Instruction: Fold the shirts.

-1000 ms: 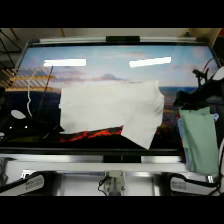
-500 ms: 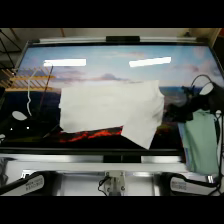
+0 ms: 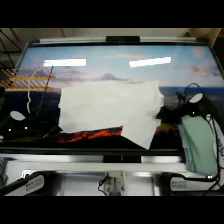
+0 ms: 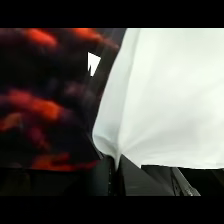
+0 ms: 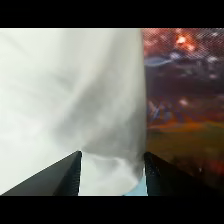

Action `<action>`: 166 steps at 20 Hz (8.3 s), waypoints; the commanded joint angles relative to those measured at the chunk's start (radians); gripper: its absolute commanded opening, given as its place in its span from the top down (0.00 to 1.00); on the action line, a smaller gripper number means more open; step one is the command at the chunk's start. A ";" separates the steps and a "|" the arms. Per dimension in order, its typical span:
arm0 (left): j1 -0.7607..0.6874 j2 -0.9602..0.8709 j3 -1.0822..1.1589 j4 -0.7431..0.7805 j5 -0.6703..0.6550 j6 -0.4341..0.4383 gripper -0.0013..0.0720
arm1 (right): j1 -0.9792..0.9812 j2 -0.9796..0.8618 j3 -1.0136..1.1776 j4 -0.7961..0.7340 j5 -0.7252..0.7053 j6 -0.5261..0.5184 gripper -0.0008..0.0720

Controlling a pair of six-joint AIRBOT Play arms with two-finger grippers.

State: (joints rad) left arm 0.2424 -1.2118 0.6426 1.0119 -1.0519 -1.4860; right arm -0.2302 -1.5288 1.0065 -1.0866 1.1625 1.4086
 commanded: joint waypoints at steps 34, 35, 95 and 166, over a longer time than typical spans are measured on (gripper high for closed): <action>0.000 0.468 0.924 0.417 -0.202 0.043 0.94 | 0.047 0.598 0.768 -0.286 0.414 -0.029 0.89; 0.000 0.419 0.856 0.417 -0.202 0.043 0.94 | 0.047 0.542 0.690 -0.235 0.393 -0.017 0.89; 0.210 -0.027 -0.051 0.036 -0.106 0.270 0.45 | 0.026 0.290 0.105 -0.351 0.385 0.106 0.36; -0.127 -0.332 0.904 -0.048 -0.243 0.079 0.08 | 0.103 -0.282 0.380 0.037 0.060 0.069 0.09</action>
State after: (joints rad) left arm 0.1360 -1.5475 1.5459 0.9638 -1.2945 -1.4101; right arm -0.1280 -1.7828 1.3891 -1.1530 1.2232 1.4799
